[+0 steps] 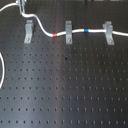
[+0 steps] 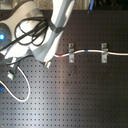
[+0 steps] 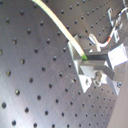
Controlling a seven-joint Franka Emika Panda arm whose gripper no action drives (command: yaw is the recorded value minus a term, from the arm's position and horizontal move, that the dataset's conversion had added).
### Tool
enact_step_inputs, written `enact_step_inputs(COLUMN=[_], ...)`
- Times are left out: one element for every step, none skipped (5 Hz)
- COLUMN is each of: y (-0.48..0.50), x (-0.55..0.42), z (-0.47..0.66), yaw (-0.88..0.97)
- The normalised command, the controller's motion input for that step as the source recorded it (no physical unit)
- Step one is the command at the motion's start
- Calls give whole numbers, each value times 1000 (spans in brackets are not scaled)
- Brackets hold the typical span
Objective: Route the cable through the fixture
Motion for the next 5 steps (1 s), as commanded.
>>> enact_step_inputs(y=[-333, -221, 0, 202, 153], x=[-97, 33, 66, -37, -13], z=[58, 164, 170, 75, 28], yaw=[468, 611, 623, 683, 743])
